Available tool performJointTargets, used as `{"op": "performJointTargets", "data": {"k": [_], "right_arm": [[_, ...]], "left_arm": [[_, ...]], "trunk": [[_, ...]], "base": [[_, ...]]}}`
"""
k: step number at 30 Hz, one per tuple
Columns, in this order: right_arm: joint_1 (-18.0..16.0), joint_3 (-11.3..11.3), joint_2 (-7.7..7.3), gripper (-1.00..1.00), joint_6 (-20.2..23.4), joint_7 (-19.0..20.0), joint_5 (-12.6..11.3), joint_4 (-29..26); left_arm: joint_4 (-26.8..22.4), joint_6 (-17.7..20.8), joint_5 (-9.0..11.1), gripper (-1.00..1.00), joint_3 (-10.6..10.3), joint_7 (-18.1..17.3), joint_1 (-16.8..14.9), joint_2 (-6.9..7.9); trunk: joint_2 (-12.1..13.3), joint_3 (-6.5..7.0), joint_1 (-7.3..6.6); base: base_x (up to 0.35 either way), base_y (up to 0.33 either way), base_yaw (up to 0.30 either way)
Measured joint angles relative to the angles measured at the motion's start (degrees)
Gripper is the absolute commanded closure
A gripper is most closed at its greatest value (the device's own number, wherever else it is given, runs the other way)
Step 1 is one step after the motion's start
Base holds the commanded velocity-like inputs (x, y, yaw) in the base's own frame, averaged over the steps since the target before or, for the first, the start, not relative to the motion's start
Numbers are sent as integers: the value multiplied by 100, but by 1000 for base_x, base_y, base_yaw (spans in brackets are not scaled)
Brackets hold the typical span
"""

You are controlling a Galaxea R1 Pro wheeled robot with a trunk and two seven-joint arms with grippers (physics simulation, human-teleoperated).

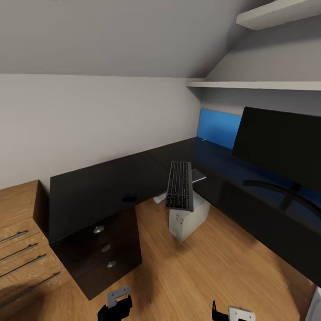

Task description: In the bedroom, organize the workspace by keeping the computer under the desk, ensuring the monitor is on the desk, placing the keyboard on the desk next to the monitor, placing the mouse on the desk next to the keyboard, moving the folder from the swivel chair onto the desk next to the mouse, stacking the notebook on top of the folder with the pen on top of the notebook, and positioning the swivel chair next to the desk.

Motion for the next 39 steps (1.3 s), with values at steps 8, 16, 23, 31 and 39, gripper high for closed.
{"op": "performJointTargets", "data": {"k": [8,16,23,31,39], "right_arm": [[0,2,-6,-100,0,0,1,5],[0,-9,1,-100,9,0,-7,-3],[0,-7,0,-100,-6,0,0,-2],[0,1,12,-100,0,0,2,1],[-9,-16,13,-100,-82,-24,-31,-120]], "left_arm": [[8,-13,25,-100,18,11,0,10],[10,-13,26,-100,17,12,0,9],[10,-13,26,-100,9,12,0,4],[10,-13,27,-100,9,12,0,0],[-121,89,-1,-100,-25,-3,0,-35]], "trunk": [[-321,-144,176],[-642,-287,352],[-923,-413,507],[-1244,-557,681],[-1564,-700,857]], "base": [[-13,0,0],[-20,0,0],[-218,0,0],[-29,0,0],[0,0,0]]}}
